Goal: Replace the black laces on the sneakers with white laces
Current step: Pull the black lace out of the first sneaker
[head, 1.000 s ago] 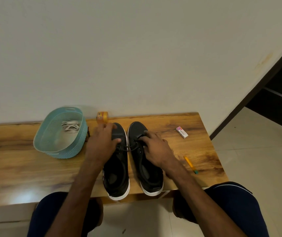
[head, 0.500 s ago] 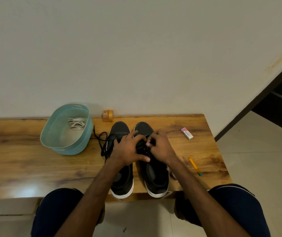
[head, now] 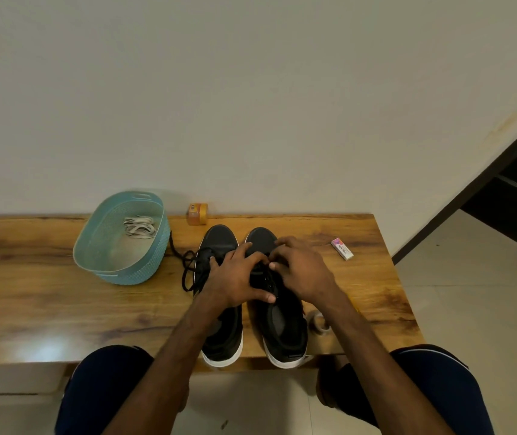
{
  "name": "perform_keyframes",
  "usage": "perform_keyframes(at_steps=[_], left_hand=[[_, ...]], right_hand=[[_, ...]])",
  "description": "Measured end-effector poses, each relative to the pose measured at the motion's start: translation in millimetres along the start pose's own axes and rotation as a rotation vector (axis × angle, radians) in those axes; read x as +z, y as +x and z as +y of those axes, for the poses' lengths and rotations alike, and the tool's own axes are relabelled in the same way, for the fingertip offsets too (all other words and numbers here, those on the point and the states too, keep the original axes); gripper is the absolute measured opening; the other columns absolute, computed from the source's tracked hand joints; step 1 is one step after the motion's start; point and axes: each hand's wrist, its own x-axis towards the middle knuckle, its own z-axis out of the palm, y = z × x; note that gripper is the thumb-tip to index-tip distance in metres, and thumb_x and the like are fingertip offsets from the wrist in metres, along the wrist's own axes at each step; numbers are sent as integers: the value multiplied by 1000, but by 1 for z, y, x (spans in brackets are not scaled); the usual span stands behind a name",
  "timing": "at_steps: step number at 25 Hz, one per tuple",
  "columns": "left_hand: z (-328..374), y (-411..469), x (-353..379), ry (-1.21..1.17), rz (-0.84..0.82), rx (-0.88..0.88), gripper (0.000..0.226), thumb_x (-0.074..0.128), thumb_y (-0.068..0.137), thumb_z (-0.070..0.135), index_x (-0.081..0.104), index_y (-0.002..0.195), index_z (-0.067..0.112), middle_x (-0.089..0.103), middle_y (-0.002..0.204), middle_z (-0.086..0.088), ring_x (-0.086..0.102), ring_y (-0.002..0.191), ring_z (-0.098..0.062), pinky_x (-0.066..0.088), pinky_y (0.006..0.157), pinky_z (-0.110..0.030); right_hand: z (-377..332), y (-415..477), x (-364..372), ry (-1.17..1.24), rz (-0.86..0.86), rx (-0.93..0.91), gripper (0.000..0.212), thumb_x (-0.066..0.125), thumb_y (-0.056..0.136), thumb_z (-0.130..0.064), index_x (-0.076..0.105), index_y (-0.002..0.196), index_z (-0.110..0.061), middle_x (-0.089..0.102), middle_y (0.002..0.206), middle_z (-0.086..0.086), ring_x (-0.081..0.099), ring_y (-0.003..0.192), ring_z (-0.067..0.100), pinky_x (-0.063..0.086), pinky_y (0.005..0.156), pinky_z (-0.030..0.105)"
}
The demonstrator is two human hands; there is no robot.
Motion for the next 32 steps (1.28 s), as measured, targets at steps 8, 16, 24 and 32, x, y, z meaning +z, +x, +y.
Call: perform_keyframes(at_steps=[8, 16, 24, 32], left_hand=[[1, -2, 0, -14, 9, -8, 79, 79, 62, 66, 45, 129, 42, 10, 164, -2, 15, 149, -31, 10, 112, -73], [2, -2, -2, -10, -1, -20, 79, 79, 63, 65, 45, 131, 44, 10, 164, -4, 14, 149, -33, 9, 113, -73], [1, -4, -3, -5, 0, -18, 79, 79, 63, 66, 45, 131, 43, 10, 164, -3, 15, 149, -32, 13, 112, -73], [2, -5, -2, 15, -8, -23, 80, 77, 66, 66, 41, 134, 46, 11, 164, -4, 14, 150, -32, 8, 113, -72]], right_hand=[[-5, -3, 3, -4, 38, 121, 9, 63, 91, -17, 63, 93, -25, 54, 118, -5, 50, 115, 17, 38, 100, 45], [27, -9, -38, 181, 521, 390, 10, 59, 97, -26, 65, 104, -24, 57, 120, 0, 56, 103, 18, 48, 92, 42], [-5, -4, 7, -37, -4, 86, 18, 60, 96, -31, 67, 111, -25, 52, 133, -6, 39, 130, 17, 29, 108, 47], [31, -17, -50, -178, 489, 485, 16, 66, 92, -22, 64, 107, -18, 55, 119, 4, 53, 111, 26, 42, 94, 47]])
